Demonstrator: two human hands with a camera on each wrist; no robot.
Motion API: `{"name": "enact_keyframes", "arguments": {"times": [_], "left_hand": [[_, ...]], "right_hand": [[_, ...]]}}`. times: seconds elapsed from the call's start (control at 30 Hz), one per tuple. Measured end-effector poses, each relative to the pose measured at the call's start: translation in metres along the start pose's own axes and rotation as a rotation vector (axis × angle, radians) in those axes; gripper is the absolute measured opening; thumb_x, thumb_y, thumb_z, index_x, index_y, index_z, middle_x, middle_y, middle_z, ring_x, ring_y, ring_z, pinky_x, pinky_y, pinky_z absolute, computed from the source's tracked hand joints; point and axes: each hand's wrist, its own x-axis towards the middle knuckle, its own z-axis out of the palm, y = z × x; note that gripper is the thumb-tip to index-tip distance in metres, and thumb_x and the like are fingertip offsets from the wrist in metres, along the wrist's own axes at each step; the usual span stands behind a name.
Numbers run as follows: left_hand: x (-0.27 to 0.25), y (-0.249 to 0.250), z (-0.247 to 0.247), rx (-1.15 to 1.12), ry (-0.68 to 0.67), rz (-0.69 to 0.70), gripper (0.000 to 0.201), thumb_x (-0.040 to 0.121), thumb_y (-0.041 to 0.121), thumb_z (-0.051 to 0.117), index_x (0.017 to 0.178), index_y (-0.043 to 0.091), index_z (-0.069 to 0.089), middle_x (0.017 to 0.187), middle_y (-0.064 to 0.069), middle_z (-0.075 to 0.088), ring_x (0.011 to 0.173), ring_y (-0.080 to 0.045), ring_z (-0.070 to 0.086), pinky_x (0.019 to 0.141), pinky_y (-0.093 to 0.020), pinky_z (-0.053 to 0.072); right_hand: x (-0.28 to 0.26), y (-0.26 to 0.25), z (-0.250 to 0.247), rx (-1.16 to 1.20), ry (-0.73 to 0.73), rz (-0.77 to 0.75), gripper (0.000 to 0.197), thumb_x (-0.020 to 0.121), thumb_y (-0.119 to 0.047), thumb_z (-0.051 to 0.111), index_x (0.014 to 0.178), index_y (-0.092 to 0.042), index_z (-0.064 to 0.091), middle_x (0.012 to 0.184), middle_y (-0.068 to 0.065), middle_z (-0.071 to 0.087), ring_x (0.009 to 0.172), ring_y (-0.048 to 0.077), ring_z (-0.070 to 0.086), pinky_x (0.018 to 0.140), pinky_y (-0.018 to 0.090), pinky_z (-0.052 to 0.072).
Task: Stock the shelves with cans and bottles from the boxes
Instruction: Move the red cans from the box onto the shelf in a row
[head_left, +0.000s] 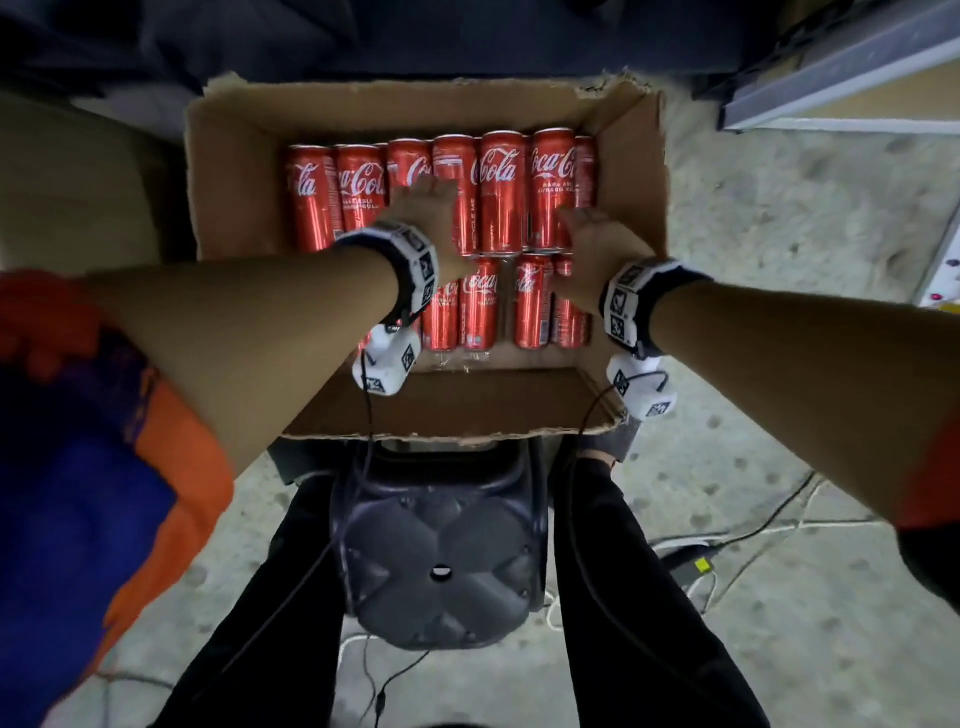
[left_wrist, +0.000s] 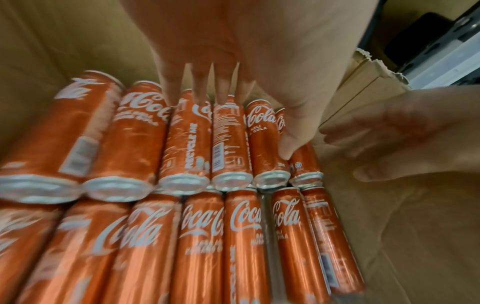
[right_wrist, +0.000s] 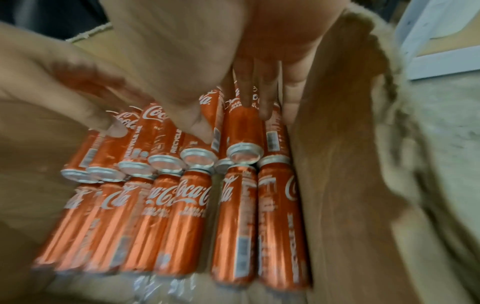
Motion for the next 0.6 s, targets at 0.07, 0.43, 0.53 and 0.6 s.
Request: {"name": "enact_keyframes", "arguments": {"times": [0.07, 0.43, 0.53, 0.6], "left_hand": [[0.018, 0.013, 0.002, 0.007, 0.071, 0.061, 0.096, 0.080, 0.044, 0.079, 0.154, 0.010, 0.027, 0.156, -0.015, 0.031, 0.144, -0.039, 0.030, 0.116, -0.052, 0.031], [0.090, 0.038, 0.030, 0.078, 0.313, -0.018, 0.068, 0.098, 0.034, 0.056, 0.155, 0.010, 0.027, 0.157, -0.012, 0.035, 0.146, -0.033, 0.028, 0.118, -0.050, 0.022], [0.091, 0.044, 0.025, 0.108, 0.278, -0.056, 0.062, 0.100, 0.031, 0.051, 0.151, 0.006, 0.029, 0.152, -0.016, 0.041, 0.147, -0.038, 0.025, 0.123, -0.057, 0.007], [0.092, 0.049, 0.023, 0.105, 0.310, -0.077, 0.049, 0.099, 0.028, 0.046, 0.143, 0.007, 0.037, 0.143, -0.019, 0.050, 0.144, -0.041, 0.029, 0.122, -0.059, 0.002]], "right_hand": [[0.022, 0.006, -0.009, -0.023, 0.078, -0.042, 0.077, 0.093, -0.045, 0.061, 0.155, -0.014, 0.027, 0.154, 0.018, 0.039, 0.133, 0.038, 0.049, 0.114, 0.045, 0.038], [0.075, 0.014, -0.019, -0.175, 0.306, -0.151, 0.081, 0.097, -0.059, 0.035, 0.159, -0.010, 0.017, 0.161, 0.014, 0.021, 0.135, 0.038, 0.046, 0.119, 0.040, 0.030], [0.084, 0.012, -0.017, -0.166, 0.327, -0.136, 0.076, 0.096, -0.058, 0.036, 0.156, -0.012, 0.024, 0.155, 0.014, 0.025, 0.127, 0.037, 0.052, 0.116, 0.041, 0.036], [0.089, 0.007, -0.016, -0.139, 0.318, -0.119, 0.074, 0.095, -0.058, 0.041, 0.152, -0.011, 0.028, 0.152, 0.016, 0.028, 0.126, 0.035, 0.051, 0.112, 0.043, 0.041]]}}
